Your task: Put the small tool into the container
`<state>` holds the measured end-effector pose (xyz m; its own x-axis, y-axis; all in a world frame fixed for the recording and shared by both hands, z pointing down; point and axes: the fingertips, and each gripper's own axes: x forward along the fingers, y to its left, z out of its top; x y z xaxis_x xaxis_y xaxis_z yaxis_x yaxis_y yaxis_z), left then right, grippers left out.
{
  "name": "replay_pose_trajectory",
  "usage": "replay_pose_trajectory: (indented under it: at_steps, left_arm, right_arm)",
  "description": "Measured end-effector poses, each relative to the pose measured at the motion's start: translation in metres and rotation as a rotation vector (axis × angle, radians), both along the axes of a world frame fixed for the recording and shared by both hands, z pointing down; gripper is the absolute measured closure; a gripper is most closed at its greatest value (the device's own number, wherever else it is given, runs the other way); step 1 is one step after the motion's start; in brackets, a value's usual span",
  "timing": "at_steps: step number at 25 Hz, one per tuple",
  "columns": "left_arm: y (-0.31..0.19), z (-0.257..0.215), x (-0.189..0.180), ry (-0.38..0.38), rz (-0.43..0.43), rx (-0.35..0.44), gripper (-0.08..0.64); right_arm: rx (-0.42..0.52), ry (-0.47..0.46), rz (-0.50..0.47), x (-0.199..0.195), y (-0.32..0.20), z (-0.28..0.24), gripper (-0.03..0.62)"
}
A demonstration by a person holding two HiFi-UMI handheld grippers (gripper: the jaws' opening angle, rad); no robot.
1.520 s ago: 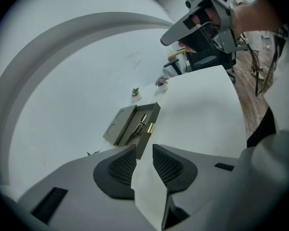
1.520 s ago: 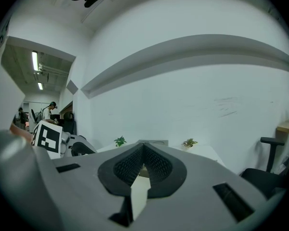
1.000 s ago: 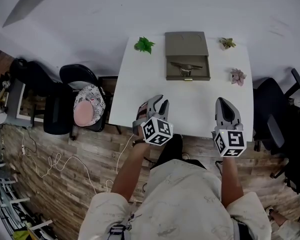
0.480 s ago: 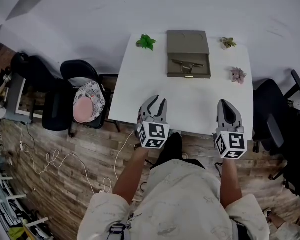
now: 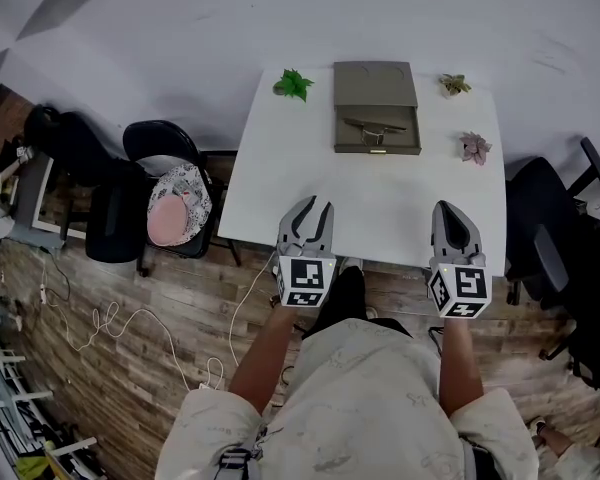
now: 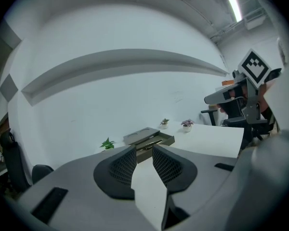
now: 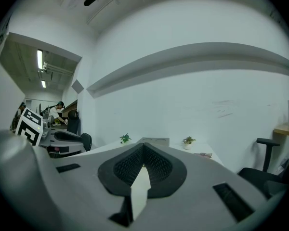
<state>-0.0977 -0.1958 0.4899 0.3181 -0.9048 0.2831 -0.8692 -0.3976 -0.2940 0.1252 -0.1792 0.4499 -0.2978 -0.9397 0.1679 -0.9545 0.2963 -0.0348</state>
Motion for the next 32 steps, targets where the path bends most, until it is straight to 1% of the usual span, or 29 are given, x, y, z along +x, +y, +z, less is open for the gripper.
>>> replay_pose_trajectory:
  at_steps: [3,6,9,14,18,20,24,32]
  left_arm:
    - [0.002,-0.004,0.001,0.054,-0.009,0.017,0.451]
    - [0.006,-0.005,0.001,0.081,-0.015,0.019,0.451]
    - [0.009,-0.006,0.000,0.133,-0.029,0.023,0.451]
    - [0.014,-0.018,0.000,0.244,-0.050,0.065,0.451]
    - [0.018,-0.032,-0.001,0.294,-0.039,0.104,0.451]
    - [0.021,-0.038,-0.003,0.305,-0.031,0.128,0.451]
    - [0.024,-0.045,-0.009,0.288,-0.022,0.158,0.451]
    - [0.024,-0.046,-0.016,0.274,-0.032,0.161,0.451]
  right_arm:
    - [0.003,0.003,0.001,0.002,0.002,-0.001,0.577]
    - [0.003,0.007,0.003,0.004,0.004,-0.001,0.577]
    - [0.004,0.006,0.005,0.005,0.006,-0.001,0.577]
    - [0.003,0.014,-0.007,0.000,0.009,-0.001,0.577]
    - [0.004,0.016,-0.005,-0.002,0.011,0.000,0.577]
    - [0.006,0.019,-0.005,-0.003,0.012,0.001,0.577]
    - [0.009,0.023,-0.003,-0.003,0.015,0.002,0.577]
    - [0.014,0.028,-0.003,-0.005,0.015,-0.001,0.577]
